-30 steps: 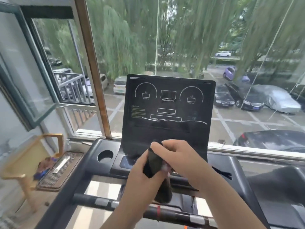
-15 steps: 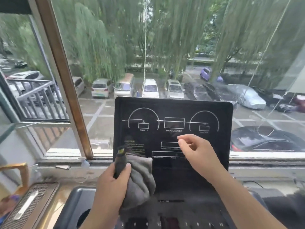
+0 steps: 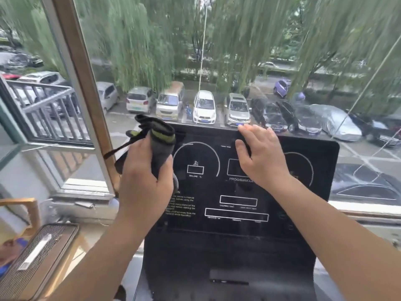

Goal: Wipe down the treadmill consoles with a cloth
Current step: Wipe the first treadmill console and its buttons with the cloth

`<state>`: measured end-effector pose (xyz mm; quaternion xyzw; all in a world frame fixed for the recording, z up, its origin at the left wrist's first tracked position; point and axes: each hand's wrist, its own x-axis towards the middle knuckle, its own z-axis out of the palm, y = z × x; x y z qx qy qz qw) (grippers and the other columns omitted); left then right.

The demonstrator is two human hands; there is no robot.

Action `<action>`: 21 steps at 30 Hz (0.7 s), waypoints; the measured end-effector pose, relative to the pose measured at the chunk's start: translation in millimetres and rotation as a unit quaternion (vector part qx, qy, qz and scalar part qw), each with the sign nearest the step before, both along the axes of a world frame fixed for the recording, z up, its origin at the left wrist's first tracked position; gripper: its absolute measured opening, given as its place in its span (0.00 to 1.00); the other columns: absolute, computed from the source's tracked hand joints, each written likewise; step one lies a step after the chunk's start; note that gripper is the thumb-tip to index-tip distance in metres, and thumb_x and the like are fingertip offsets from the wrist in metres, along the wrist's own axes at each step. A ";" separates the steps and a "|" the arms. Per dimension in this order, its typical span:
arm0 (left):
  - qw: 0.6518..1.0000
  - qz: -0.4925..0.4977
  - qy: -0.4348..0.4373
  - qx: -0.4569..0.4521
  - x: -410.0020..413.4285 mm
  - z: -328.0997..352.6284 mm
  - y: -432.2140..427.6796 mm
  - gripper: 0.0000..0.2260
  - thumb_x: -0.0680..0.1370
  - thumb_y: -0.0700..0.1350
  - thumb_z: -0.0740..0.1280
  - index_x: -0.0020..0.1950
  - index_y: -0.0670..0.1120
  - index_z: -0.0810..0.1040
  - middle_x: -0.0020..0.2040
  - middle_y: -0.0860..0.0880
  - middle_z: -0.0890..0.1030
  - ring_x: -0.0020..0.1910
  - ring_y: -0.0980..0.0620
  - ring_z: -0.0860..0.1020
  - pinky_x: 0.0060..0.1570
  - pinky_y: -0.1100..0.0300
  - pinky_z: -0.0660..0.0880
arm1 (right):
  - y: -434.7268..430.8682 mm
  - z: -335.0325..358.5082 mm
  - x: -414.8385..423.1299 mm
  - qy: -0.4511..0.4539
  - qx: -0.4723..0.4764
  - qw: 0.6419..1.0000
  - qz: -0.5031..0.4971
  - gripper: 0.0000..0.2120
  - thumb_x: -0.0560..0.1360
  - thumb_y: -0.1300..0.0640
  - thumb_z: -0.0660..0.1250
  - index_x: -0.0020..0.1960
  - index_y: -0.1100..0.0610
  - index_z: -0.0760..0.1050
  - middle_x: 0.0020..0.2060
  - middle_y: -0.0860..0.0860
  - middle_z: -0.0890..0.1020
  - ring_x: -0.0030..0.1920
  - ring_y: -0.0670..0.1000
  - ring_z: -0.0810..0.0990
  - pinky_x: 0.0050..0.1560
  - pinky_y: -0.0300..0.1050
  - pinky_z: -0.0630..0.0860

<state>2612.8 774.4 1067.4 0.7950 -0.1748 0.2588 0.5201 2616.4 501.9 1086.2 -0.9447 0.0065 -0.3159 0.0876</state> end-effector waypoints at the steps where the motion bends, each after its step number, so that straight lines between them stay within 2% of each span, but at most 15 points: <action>1: 0.997 0.006 -0.020 0.079 11.7 -11.3 -7.4 0.17 0.80 0.42 0.68 0.69 0.47 0.75 0.55 0.44 0.80 0.54 0.42 0.80 0.58 0.41 0.78 | -2.2 -2.1 0.4 -0.016 0.003 1.000 0.002 0.20 0.84 0.50 0.60 0.73 0.55 0.75 0.69 0.50 0.79 0.73 0.54 0.73 0.80 0.52 0.57; 2: 0.989 0.017 -0.026 0.143 22.0 -24.5 -14.2 0.22 0.79 0.39 0.70 0.73 0.44 0.75 0.61 0.44 0.77 0.59 0.41 0.77 0.62 0.41 0.75 | -3.6 -2.4 0.2 -0.033 0.025 0.999 0.005 0.19 0.84 0.51 0.61 0.71 0.54 0.77 0.67 0.48 0.81 0.72 0.52 0.74 0.79 0.50 0.58; 4: 0.975 0.045 -0.036 0.213 34.7 -40.6 -22.2 0.26 0.76 0.36 0.71 0.75 0.44 0.75 0.66 0.43 0.73 0.60 0.38 0.74 0.62 0.38 0.76 | -3.8 1.1 -0.3 -0.053 0.078 0.996 0.005 0.16 0.84 0.53 0.62 0.69 0.52 0.80 0.65 0.45 0.82 0.70 0.49 0.75 0.78 0.48 0.63; 7: 0.956 0.108 -0.104 0.253 50.0 -38.6 -21.1 0.23 0.76 0.39 0.73 0.71 0.47 0.80 0.63 0.42 0.74 0.56 0.37 0.72 0.55 0.40 0.75 | -4.8 -0.7 0.5 -0.073 0.087 0.994 0.007 0.15 0.83 0.52 0.63 0.67 0.50 0.82 0.63 0.43 0.83 0.68 0.46 0.76 0.76 0.47 0.65; 11: 0.915 0.196 -0.168 0.311 72.3 -26.2 -14.1 0.18 0.77 0.51 0.69 0.67 0.52 0.83 0.72 0.43 0.73 0.70 0.35 0.68 0.65 0.38 0.65 | -4.8 -9.2 6.0 -0.101 0.082 0.991 0.010 0.16 0.82 0.51 0.63 0.66 0.50 0.82 0.62 0.43 0.84 0.67 0.47 0.77 0.75 0.47 0.66; 12: 0.911 0.193 -0.180 0.318 74.1 -29.1 -16.6 0.18 0.78 0.51 0.69 0.67 0.50 0.82 0.74 0.42 0.73 0.71 0.34 0.68 0.68 0.36 0.64 | -5.4 -10.9 7.7 -0.108 0.078 0.991 0.009 0.16 0.82 0.50 0.63 0.66 0.50 0.82 0.62 0.43 0.84 0.67 0.47 0.78 0.75 0.46 0.66; 14: 0.927 0.165 -0.162 0.294 71.1 -42.4 -26.9 0.22 0.80 0.51 0.66 0.72 0.45 0.79 0.78 0.40 0.69 0.74 0.31 0.66 0.73 0.34 0.62 | -5.3 -13.7 9.4 -0.122 0.070 0.990 0.010 0.16 0.82 0.51 0.63 0.65 0.51 0.82 0.61 0.44 0.85 0.66 0.48 0.79 0.75 0.44 0.65; 17: 0.941 0.142 -0.124 0.282 52.6 -72.3 -47.7 0.27 0.82 0.53 0.64 0.79 0.43 0.70 0.83 0.41 0.62 0.81 0.33 0.57 0.78 0.32 0.55 | -6.2 -14.9 10.8 -0.133 0.062 0.989 0.013 0.15 0.81 0.52 0.64 0.65 0.52 0.82 0.61 0.45 0.85 0.65 0.48 0.79 0.75 0.42 0.63; 19: 0.933 0.120 -0.134 0.310 41.8 -92.1 -52.3 0.28 0.82 0.53 0.62 0.80 0.43 0.68 0.83 0.41 0.61 0.82 0.34 0.56 0.78 0.30 0.53 | -5.8 -15.4 10.8 -0.134 0.065 0.989 0.009 0.15 0.81 0.53 0.65 0.65 0.52 0.82 0.60 0.45 0.85 0.65 0.49 0.79 0.75 0.43 0.64; 21: 0.918 0.100 -0.163 0.347 46.5 -95.2 -41.8 0.29 0.81 0.52 0.61 0.80 0.44 0.68 0.83 0.42 0.61 0.81 0.33 0.59 0.77 0.29 0.55 | -5.0 -15.1 10.6 -0.134 0.066 0.989 0.007 0.15 0.81 0.53 0.66 0.65 0.51 0.82 0.60 0.45 0.85 0.65 0.49 0.79 0.75 0.46 0.66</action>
